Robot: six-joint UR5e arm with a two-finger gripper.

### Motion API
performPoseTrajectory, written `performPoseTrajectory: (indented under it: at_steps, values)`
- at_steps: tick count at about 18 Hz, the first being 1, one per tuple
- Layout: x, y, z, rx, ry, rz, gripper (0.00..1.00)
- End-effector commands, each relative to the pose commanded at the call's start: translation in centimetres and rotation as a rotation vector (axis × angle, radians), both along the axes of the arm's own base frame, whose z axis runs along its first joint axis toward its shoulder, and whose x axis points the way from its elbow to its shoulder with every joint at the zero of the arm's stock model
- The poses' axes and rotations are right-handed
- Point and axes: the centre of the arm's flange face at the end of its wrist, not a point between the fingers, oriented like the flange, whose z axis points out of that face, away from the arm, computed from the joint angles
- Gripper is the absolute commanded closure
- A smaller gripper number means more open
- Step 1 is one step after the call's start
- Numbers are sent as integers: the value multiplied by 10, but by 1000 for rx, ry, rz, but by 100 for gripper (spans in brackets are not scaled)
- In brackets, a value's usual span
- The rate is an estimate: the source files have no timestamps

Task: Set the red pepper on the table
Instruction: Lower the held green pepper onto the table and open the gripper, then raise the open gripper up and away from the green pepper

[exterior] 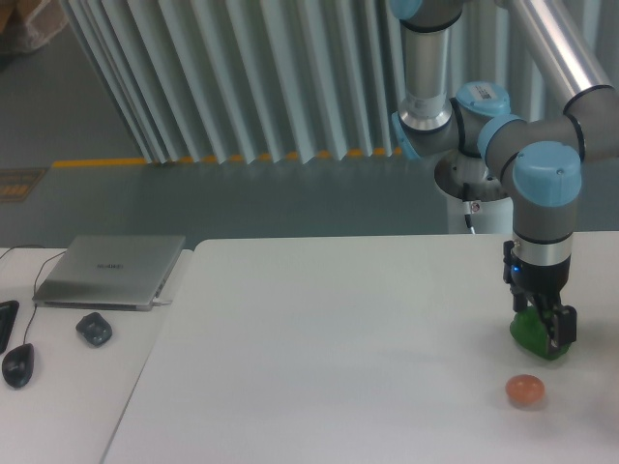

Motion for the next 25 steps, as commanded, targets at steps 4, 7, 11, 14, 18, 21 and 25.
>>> performPoseTrajectory:
  at_steps: [4,7,11,14,18,21,25]
  values:
    - [-7,-4,4,-31,47,-8,0]
    - [-18,-15,-2,-16,47,26,0]
    - [-56,-43,9,-4,66,89,0]
    - [-81,-64,16,-9,81,39,0]
    - [-96,-76,18,-6,81,5,0]
    - [-116,-94,13,-5,71,79,0]
    - [-141,-122,4,142,-31,197,0]
